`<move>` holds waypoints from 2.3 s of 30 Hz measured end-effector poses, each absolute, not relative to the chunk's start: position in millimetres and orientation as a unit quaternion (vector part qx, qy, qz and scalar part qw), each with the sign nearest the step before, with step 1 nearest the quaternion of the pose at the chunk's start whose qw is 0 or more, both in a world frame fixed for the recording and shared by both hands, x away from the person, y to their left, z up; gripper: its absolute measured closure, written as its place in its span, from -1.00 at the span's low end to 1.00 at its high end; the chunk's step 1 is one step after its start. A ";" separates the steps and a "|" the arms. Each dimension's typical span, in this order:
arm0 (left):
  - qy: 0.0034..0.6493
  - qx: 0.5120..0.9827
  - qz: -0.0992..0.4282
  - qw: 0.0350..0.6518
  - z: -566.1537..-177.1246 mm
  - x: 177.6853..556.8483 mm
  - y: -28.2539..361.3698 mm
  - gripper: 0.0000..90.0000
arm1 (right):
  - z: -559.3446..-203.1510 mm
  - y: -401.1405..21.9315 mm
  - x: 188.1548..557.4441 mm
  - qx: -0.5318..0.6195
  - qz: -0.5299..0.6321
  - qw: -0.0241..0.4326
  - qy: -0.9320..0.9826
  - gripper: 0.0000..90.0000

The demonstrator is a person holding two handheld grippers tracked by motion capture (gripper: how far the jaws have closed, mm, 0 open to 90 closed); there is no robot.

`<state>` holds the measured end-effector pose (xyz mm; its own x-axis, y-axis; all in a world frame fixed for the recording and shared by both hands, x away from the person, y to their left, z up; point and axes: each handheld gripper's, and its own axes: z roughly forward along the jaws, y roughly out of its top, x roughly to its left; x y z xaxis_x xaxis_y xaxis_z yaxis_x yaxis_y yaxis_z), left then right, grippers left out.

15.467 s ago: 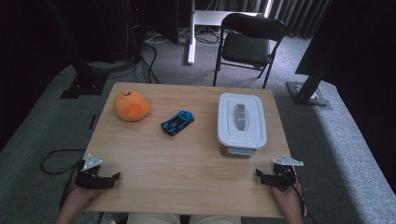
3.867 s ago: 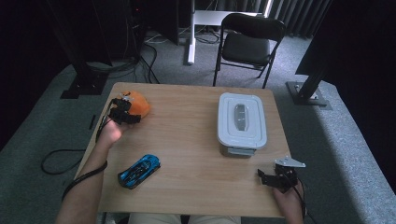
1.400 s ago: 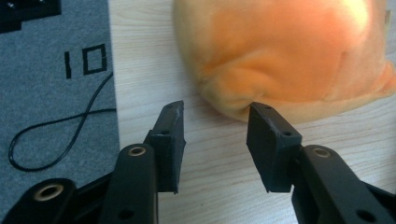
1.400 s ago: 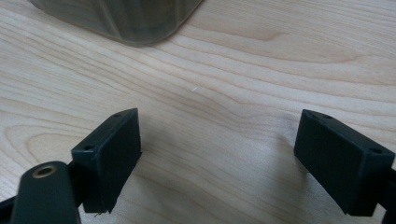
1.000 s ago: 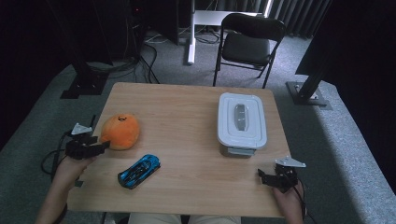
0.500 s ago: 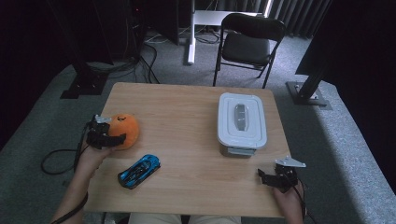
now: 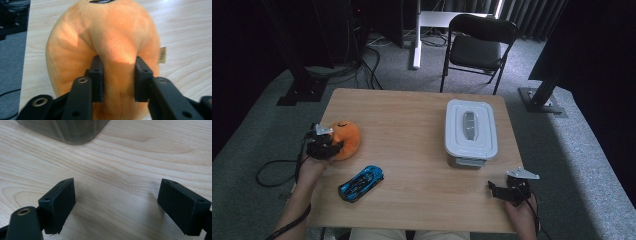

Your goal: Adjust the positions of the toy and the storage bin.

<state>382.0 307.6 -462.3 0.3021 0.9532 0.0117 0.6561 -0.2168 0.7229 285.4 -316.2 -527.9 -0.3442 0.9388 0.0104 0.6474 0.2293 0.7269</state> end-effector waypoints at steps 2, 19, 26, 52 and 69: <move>0.538 0.744 0.233 0.320 -460.0 381.9 312.7 0.60 | -527.8 -316.3 285.4 0.527 0.327 0.223 0.752 -0.68; 0.385 0.822 0.199 0.368 -454.1 382.9 325.8 0.63 | -527.8 -316.4 285.4 0.528 0.327 0.223 0.751 -0.68; 0.427 0.808 0.184 0.362 -461.6 382.4 327.2 0.15 | -527.8 -316.3 285.4 0.528 0.327 0.223 0.751 -0.68; 0.441 0.792 0.189 0.378 -427.5 362.7 298.1 -0.99 | -526.7 -320.0 287.4 0.541 0.317 0.229 0.745 -0.72; 0.414 0.810 0.168 0.379 -439.6 378.7 236.2 -0.99 | -510.3 -325.7 309.2 0.546 0.327 0.244 0.732 -0.72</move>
